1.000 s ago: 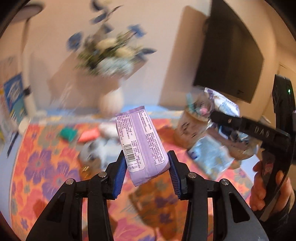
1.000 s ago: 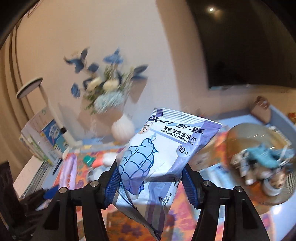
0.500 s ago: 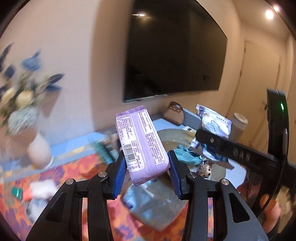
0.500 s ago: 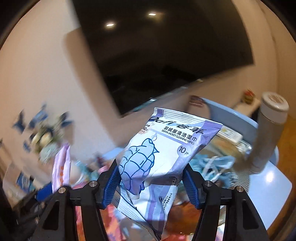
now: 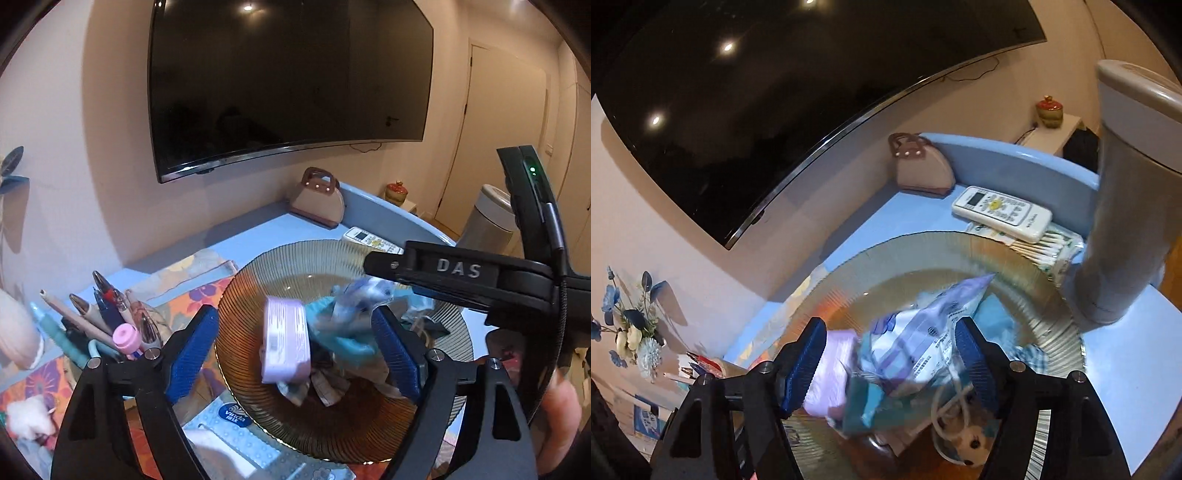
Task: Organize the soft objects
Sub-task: 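Carry both packets to the glass plate and open both tools, then move both open tools back over the tablecloth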
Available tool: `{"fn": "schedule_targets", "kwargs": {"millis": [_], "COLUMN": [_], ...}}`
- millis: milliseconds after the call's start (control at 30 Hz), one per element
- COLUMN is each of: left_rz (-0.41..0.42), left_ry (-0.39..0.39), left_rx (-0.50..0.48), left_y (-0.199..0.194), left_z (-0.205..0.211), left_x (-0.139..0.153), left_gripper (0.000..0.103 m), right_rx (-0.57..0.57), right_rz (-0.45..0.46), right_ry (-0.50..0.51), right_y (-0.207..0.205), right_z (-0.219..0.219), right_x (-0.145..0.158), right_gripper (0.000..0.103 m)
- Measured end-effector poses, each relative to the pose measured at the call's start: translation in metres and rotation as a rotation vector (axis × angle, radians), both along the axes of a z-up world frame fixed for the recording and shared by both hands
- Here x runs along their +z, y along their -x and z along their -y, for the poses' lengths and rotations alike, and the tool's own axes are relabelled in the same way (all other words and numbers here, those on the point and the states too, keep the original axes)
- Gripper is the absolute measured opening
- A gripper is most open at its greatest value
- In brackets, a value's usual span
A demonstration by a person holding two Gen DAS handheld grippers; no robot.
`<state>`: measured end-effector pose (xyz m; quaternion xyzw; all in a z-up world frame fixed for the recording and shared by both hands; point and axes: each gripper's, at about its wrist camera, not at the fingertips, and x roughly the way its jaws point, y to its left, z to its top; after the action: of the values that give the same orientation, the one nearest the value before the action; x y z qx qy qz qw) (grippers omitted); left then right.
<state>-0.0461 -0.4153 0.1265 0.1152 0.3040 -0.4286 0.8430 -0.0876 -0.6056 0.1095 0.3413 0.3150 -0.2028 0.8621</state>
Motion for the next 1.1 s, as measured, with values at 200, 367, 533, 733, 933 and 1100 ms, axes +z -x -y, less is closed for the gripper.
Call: {"fn": "schedule_targets", "kwargs": {"millis": [200, 367, 533, 733, 933, 1100], "left_rz": [-0.056, -0.015, 0.042, 0.157, 0.253, 0.140], "left_ry": [0.045, 0.076, 0.153, 0.187, 0.120, 0.104], "left_rx": [0.010, 0.125, 0.332, 0.567, 0.790, 0.875], "left_y": [0.006, 0.010, 0.008, 0.020, 0.038, 0.018], "left_z": [-0.042, -0.106, -0.213, -0.333, -0.431, -0.474], "left_x": [0.008, 0.028, 0.060, 0.109, 0.149, 0.106], "left_gripper": [0.084, 0.084, 0.084, 0.084, 0.084, 0.084], "right_rx": [0.010, 0.066, 0.193, 0.433, 0.668, 0.757], "right_rz": [0.022, 0.059, 0.122, 0.145, 0.065, -0.009], "right_ry": [-0.034, 0.016, 0.100, 0.201, 0.276, 0.279], "right_y": [0.020, 0.032, 0.036, 0.016, -0.015, -0.041], "right_z": [-0.017, -0.052, -0.114, -0.222, -0.328, -0.369], "right_x": [0.001, 0.024, 0.055, 0.069, 0.035, -0.025], "right_gripper": [0.071, 0.071, 0.072, 0.082, 0.086, 0.086]}}
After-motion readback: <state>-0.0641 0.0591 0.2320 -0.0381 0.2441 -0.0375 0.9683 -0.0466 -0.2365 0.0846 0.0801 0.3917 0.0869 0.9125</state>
